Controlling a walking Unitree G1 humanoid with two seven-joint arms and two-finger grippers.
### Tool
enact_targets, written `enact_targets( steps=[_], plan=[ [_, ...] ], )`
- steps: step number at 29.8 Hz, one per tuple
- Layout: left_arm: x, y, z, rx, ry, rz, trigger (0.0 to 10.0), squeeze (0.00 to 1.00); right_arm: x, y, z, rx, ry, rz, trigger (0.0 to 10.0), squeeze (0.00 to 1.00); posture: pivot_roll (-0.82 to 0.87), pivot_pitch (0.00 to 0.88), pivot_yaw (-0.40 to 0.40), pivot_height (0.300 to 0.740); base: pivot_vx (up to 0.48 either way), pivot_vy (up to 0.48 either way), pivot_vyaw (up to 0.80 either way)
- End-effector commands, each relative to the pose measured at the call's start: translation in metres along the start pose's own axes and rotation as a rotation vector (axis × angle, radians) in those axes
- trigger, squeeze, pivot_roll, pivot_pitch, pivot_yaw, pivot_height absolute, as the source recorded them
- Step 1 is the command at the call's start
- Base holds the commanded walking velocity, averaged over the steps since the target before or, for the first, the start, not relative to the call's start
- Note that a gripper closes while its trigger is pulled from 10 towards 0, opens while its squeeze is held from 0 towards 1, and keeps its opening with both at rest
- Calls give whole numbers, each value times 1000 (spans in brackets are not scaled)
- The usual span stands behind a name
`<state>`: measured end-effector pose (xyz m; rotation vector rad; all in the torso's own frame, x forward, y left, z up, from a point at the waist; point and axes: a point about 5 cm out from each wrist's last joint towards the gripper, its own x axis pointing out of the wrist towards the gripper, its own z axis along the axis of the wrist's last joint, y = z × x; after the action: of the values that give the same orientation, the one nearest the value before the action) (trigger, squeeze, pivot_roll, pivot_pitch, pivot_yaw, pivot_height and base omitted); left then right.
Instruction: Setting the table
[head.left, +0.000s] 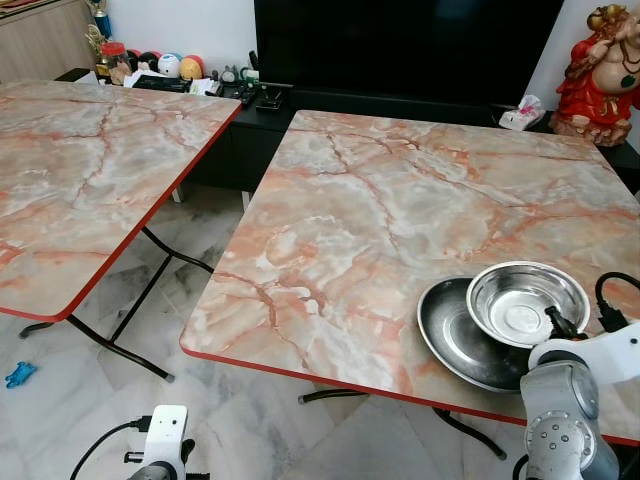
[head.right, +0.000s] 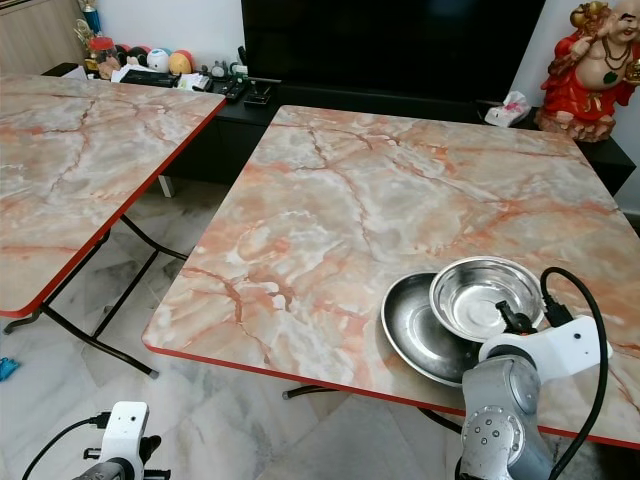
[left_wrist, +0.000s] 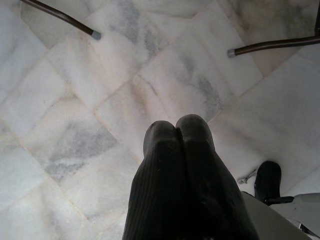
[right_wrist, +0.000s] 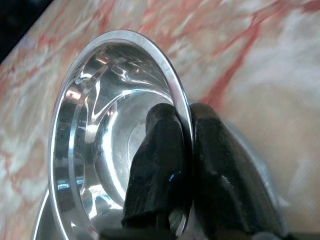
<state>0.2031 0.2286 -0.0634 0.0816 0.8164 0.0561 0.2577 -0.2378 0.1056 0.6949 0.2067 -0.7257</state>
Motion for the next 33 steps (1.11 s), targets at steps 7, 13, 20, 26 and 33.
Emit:
enact_targets(
  steps=[7, 13, 20, 26, 33],
  plan=[
    [0, -4, -3, 10, 22, -12, 10000, 0, -5, 14, -3, -32, 23, 74, 10000, 0, 57, 11, -46, 740, 0, 0, 0],
    [0, -4, -4, 14, 25, -19, 10000, 0, -5, 11, -9, -61, 58, 49, 10000, 0, 55, 13, -47, 740, 0, 0, 0],
    [-2, 1, -7, 16, 35, -10, 10000, 0, -5, 1, -8, -56, 59, -10, 10000, 0, 53, 12, -45, 740, 0, 0, 0],
    [-2, 1, -7, 13, 34, -9, 10000, 0, -6, 5, -13, -55, 78, 3, 10000, 0, 59, 12, -47, 740, 0, 0, 0],
    [-1, 0, -6, 14, 32, -11, 10000, 0, -8, 3, -15, -57, 89, -9, 10000, 1000, 58, 15, -45, 740, 0, 0, 0]
  ],
)
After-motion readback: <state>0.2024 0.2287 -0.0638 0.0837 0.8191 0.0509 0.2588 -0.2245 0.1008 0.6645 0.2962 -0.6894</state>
